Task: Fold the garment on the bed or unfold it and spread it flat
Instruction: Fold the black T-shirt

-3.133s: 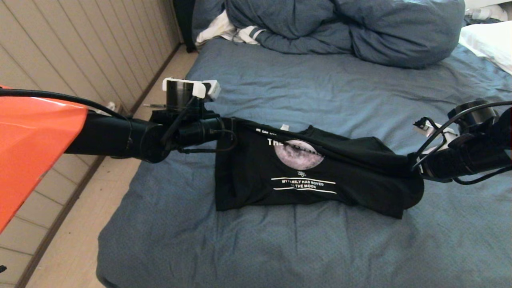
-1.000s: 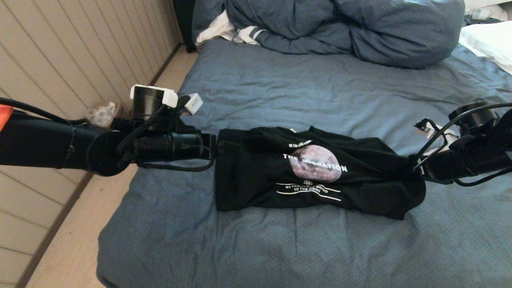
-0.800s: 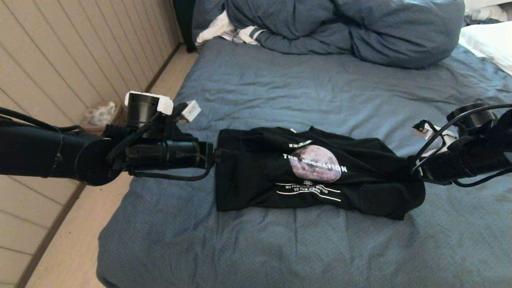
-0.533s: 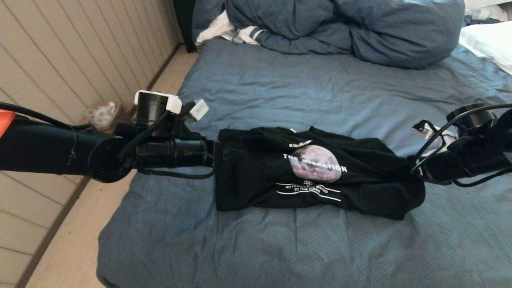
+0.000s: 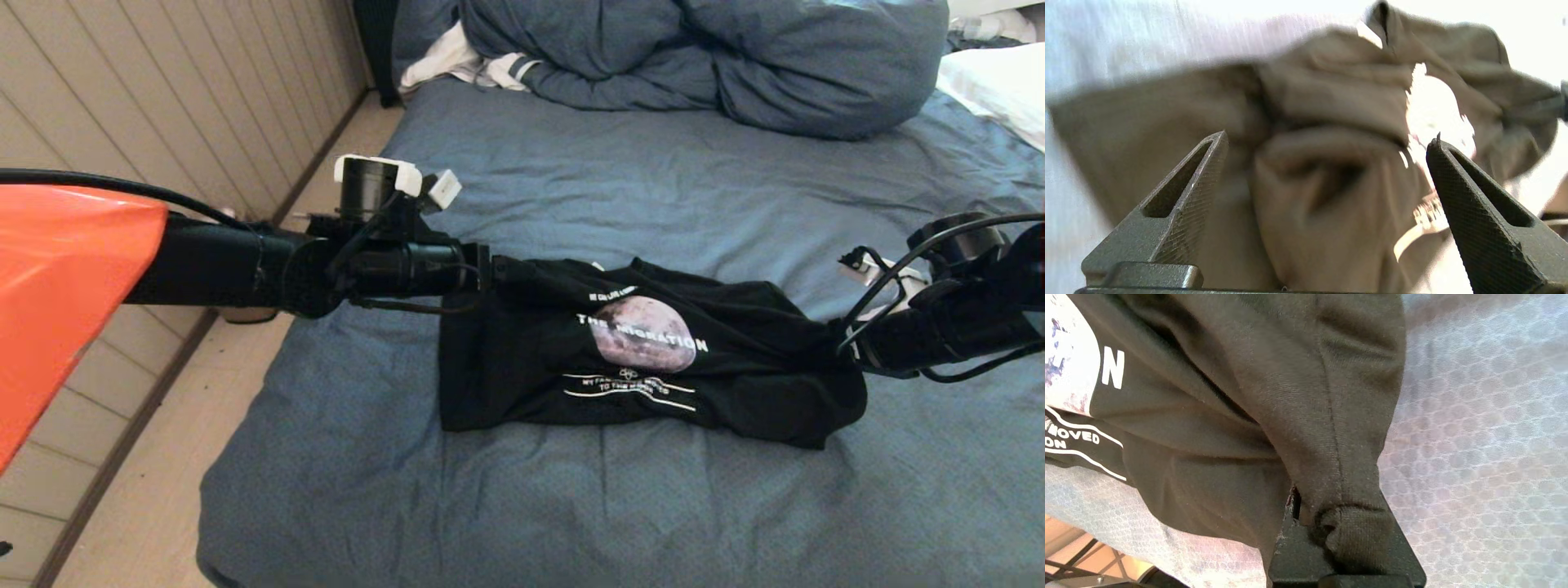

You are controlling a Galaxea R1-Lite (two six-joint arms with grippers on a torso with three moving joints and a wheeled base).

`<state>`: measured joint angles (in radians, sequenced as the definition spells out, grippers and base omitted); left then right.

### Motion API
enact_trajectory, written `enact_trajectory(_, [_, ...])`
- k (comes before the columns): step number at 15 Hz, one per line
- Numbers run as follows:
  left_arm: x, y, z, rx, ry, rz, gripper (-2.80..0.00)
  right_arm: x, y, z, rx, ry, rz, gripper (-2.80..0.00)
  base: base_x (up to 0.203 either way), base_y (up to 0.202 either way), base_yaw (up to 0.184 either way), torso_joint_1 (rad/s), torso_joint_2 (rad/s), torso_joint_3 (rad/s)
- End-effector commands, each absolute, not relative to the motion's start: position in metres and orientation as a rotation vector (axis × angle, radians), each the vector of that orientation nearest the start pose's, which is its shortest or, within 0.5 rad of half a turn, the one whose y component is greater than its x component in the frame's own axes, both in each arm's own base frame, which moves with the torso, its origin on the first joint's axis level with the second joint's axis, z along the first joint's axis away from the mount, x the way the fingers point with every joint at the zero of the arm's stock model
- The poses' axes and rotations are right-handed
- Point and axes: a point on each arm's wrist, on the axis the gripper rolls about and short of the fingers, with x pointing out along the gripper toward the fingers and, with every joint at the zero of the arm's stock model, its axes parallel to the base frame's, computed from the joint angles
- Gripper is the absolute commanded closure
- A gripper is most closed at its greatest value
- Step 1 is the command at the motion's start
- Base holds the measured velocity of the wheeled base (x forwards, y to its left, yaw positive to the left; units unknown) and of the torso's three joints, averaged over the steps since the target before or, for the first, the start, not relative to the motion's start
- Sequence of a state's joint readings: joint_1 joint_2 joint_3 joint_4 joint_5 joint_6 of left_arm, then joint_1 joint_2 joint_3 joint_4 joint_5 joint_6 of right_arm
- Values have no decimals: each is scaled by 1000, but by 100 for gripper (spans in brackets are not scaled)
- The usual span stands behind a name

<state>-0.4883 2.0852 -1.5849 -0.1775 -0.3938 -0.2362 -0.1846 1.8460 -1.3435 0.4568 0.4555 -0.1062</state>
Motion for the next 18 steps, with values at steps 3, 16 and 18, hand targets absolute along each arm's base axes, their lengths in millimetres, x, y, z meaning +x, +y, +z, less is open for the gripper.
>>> enact_trajectory(3, [410, -228, 206, -208, 383, -837, -280, 323, -40, 186, 195, 913, 330, 0, 0, 0, 0, 0, 0, 0])
enact_trajectory(16, [414, -250, 191, -186, 446, -826, 0, 328, -36, 180, 189, 921, 341, 0, 0, 0, 0, 0, 0, 0])
enact_trajectory(18, [414, -252, 193, -186, 434, -829, 0, 328, -36, 180, 189, 918, 342, 0, 0, 0, 0, 0, 0, 0])
